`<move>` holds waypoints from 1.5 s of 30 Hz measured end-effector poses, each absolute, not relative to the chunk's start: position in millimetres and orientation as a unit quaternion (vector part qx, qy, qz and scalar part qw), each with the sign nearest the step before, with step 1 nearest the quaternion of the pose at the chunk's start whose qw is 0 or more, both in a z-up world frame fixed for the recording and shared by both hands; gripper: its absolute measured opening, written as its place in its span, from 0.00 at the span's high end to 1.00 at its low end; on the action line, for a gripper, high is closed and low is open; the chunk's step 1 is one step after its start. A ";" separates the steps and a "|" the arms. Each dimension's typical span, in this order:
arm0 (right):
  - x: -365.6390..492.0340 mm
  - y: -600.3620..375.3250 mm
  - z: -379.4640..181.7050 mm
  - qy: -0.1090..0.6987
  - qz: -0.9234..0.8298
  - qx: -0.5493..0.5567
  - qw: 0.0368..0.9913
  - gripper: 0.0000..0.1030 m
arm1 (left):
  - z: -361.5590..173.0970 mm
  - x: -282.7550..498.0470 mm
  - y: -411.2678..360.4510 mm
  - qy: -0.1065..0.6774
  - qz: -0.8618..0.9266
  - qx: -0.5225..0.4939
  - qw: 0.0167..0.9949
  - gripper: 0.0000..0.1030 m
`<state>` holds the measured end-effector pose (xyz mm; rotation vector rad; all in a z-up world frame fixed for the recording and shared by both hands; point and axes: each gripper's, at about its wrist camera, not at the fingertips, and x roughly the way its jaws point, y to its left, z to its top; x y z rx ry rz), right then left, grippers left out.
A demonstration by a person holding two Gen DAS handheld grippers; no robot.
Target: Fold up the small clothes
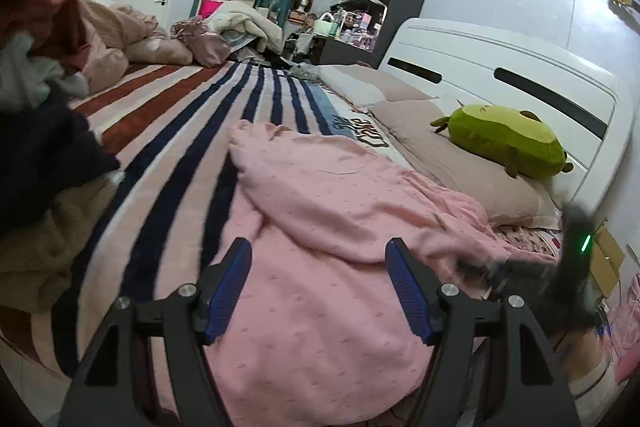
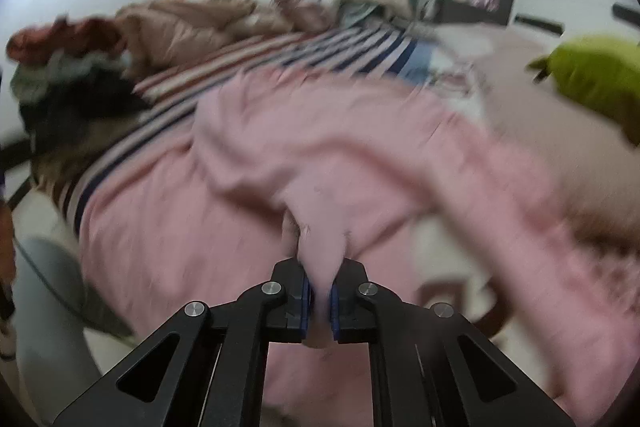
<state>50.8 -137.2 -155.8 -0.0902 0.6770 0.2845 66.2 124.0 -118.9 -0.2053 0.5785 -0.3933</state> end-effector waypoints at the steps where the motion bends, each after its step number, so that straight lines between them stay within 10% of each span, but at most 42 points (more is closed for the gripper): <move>1: 53.4 -139.9 -145.0 0.323 0.136 -0.043 0.935 0.98 | -120.4 66.9 127.5 0.283 -0.191 -0.101 0.934 0.36; 17: 57.6 -160.5 -44.4 0.239 0.118 -0.068 0.961 0.98 | -171.7 171.8 117.0 0.394 -0.179 -0.023 0.901 0.38; 24: 49.7 -178.2 -46.5 0.235 0.123 -0.047 0.963 0.98 | -188.8 213.2 105.7 0.414 -0.102 0.019 0.904 0.80; 39: 42.6 -170.1 -169.4 0.437 0.192 -0.040 0.878 0.96 | -149.7 171.2 123.2 0.365 -0.094 -0.031 0.926 0.47; 45: 21.7 -177.0 -150.3 0.412 0.239 -0.006 0.879 0.77 | -136.6 144.4 91.2 0.365 -0.203 -0.068 0.906 0.38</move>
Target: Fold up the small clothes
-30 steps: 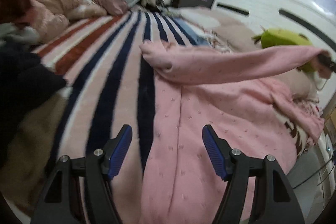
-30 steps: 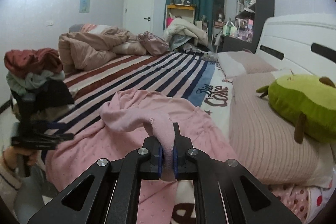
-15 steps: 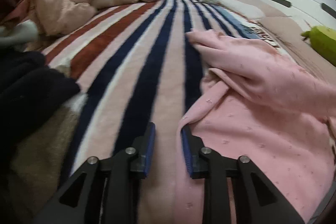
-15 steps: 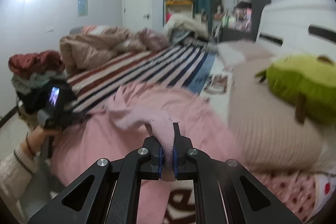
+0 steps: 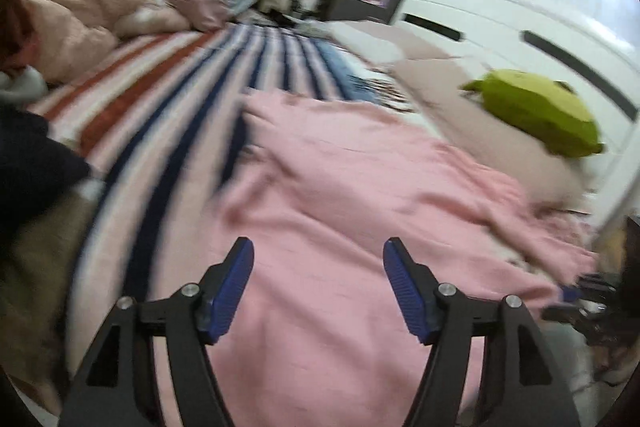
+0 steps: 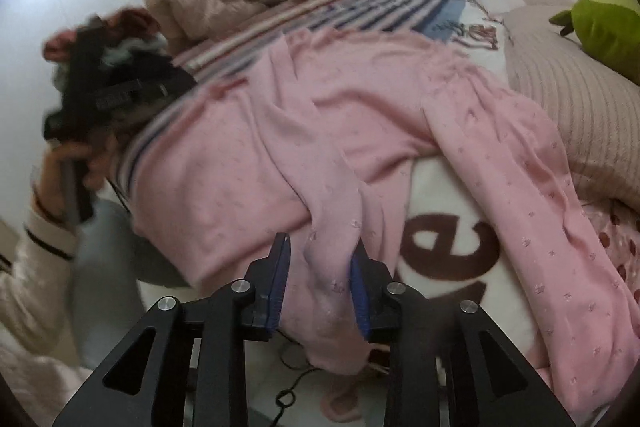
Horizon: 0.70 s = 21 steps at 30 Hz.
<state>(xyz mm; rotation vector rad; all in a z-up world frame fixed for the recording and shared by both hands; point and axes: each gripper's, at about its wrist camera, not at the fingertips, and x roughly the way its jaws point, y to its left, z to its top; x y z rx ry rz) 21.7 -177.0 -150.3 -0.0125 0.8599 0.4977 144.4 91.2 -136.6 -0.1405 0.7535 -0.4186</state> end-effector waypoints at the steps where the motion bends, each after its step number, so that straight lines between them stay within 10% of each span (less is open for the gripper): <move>1: 19.9 -177.6 -146.1 0.407 0.240 -0.006 0.882 0.82 | -139.1 142.7 83.7 0.368 -0.218 -0.077 0.901 0.38; 2: 17.5 -174.8 -144.1 0.403 0.242 -0.013 0.882 0.95 | -141.3 140.9 76.3 0.372 -0.230 -0.085 0.895 0.38; 18: 14.5 -161.3 -196.3 0.426 0.320 0.051 0.845 0.97 | -188.4 135.5 -8.6 0.434 -0.308 -0.131 0.836 0.39; 21: 12.5 -161.1 -197.7 0.431 0.337 0.053 0.835 0.95 | -189.5 140.3 -12.5 0.432 -0.284 -0.110 0.849 0.67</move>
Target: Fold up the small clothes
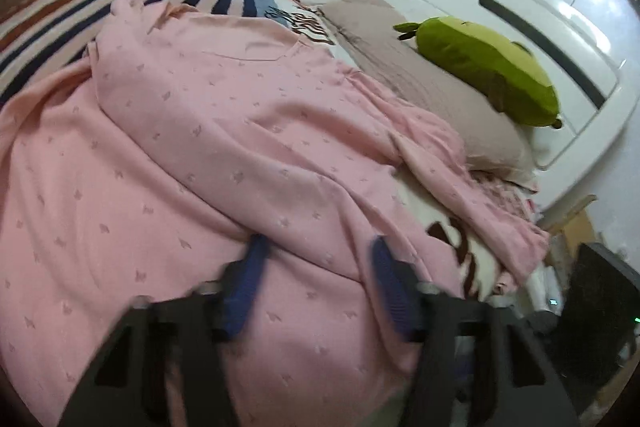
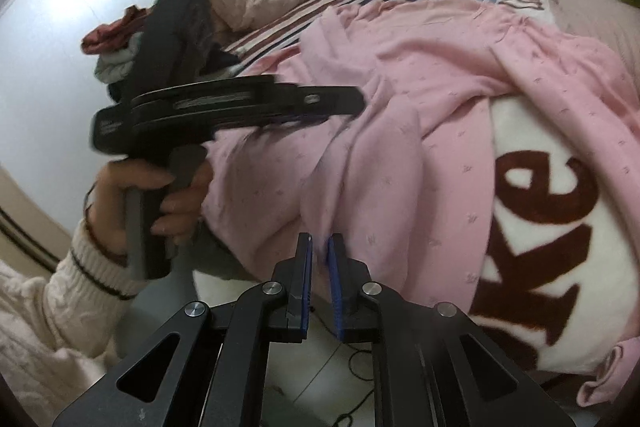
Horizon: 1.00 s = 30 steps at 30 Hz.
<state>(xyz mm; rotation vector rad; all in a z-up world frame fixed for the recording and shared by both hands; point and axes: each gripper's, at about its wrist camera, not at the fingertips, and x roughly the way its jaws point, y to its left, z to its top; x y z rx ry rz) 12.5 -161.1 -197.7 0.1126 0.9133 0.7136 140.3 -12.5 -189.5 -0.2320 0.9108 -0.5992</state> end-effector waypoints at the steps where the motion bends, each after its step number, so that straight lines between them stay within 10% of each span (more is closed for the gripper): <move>1: 10.7 -161.6 -195.3 0.428 0.342 0.052 0.835 0.94 | -190.9 141.9 -12.6 0.434 -0.276 -0.106 0.851 0.86; 21: 20.7 -115.9 -191.3 0.354 0.292 0.021 0.889 0.49 | -117.6 110.4 24.2 0.334 -0.302 -0.132 0.883 0.98; 25: 30.3 -113.5 -190.5 0.358 0.258 0.007 0.897 1.00 | -104.6 107.7 27.1 0.315 -0.307 -0.126 0.889 0.98; 30: 33.9 -138.9 -169.0 0.355 0.323 0.082 0.873 1.00 | -103.9 106.5 38.6 0.314 -0.294 -0.123 0.894 0.98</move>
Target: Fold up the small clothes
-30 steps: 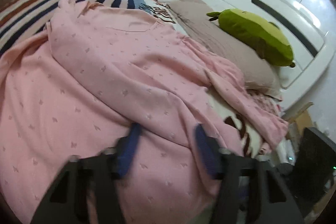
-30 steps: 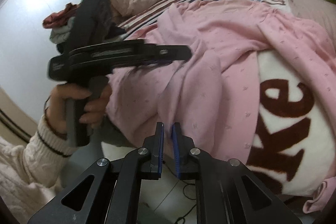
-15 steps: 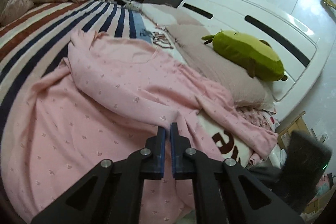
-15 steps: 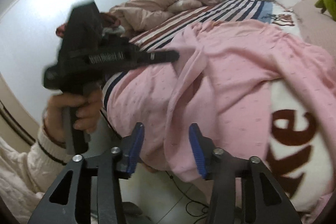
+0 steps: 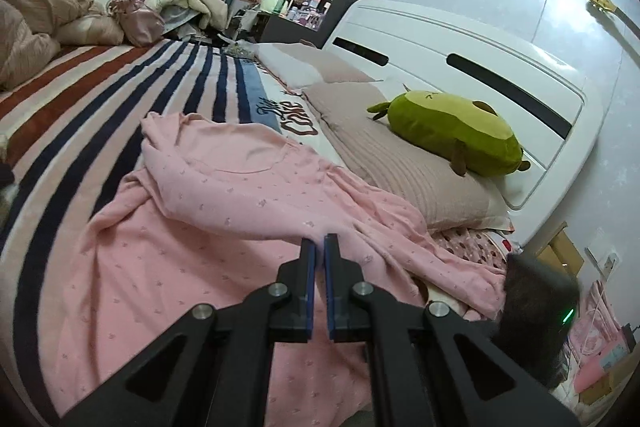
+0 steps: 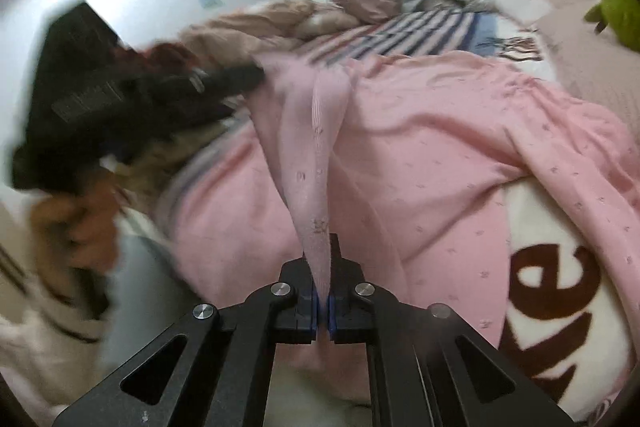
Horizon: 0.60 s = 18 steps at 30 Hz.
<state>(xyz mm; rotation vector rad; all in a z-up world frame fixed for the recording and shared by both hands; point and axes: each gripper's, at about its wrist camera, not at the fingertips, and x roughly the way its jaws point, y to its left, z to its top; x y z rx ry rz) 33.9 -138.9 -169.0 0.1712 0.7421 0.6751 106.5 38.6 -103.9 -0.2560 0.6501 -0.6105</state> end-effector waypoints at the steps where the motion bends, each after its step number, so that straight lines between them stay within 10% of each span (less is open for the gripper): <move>1: 35.8 -142.8 -165.8 0.356 0.334 0.090 0.868 1.00 | -105.8 105.8 41.8 0.317 -0.294 -0.127 0.893 0.98; 9: 57.1 -192.0 -171.5 0.421 0.381 0.204 0.797 1.00 | -134.7 104.9 46.9 0.363 -0.282 -0.107 0.882 0.92; 13: 62.8 -203.8 -175.7 0.437 0.327 0.182 0.818 1.00 | -147.1 108.6 50.7 0.371 -0.265 -0.108 0.884 0.60; 18: 61.6 -207.5 -178.9 0.447 0.311 0.176 0.820 1.00 | -149.5 112.9 63.0 0.371 -0.259 -0.117 0.884 0.45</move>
